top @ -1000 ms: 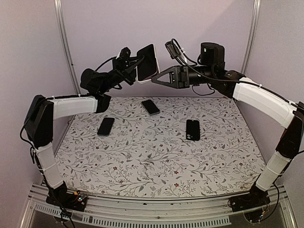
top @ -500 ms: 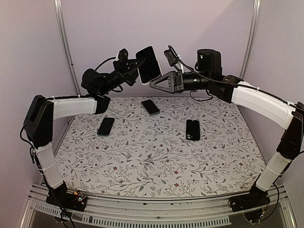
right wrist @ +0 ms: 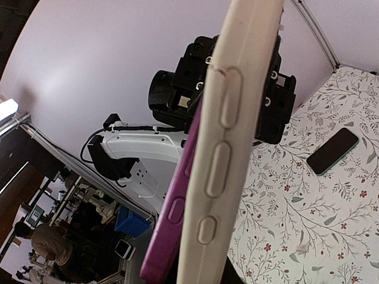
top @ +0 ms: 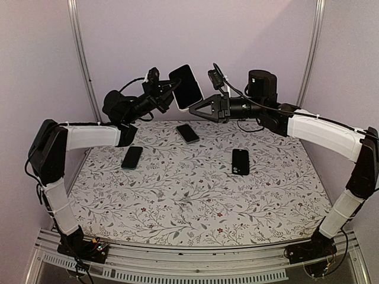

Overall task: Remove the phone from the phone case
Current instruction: Remove the bottom right corner of the phone case from the phone.

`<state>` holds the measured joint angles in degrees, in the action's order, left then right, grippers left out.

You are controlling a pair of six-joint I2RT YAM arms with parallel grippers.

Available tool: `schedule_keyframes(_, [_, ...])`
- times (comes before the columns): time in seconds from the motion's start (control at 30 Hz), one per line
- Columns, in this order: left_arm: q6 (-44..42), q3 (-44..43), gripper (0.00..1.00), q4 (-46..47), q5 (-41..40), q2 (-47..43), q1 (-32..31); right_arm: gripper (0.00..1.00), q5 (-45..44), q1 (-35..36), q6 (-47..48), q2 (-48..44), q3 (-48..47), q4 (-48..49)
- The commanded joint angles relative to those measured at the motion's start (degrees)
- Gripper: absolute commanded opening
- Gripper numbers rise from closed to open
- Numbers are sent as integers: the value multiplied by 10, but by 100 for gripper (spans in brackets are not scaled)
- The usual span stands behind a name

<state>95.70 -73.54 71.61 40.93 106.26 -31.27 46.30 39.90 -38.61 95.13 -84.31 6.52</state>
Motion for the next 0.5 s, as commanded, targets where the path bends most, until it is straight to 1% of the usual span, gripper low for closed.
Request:
schedule_keyframes(0.0, [2,16,0,53,182,-45,-55,11,-149,-55,-31,-5,-5,111])
schedule_keyframes(0.17, [0,24,0,54,182,-47,-52,14,-150,-65,-46,-16,18,131])
schedule_keyframes(0.27, [-3,26,0,52,182,-51,-50,16,-155,-71,-51,-25,27,132])
schedule_keyframes(0.33, [-9,28,0,48,182,-53,-49,19,-156,-73,-54,-28,30,132])
schedule_keyframes(0.47, [-15,35,0,46,181,-59,-46,21,-160,-77,-62,-32,39,131])
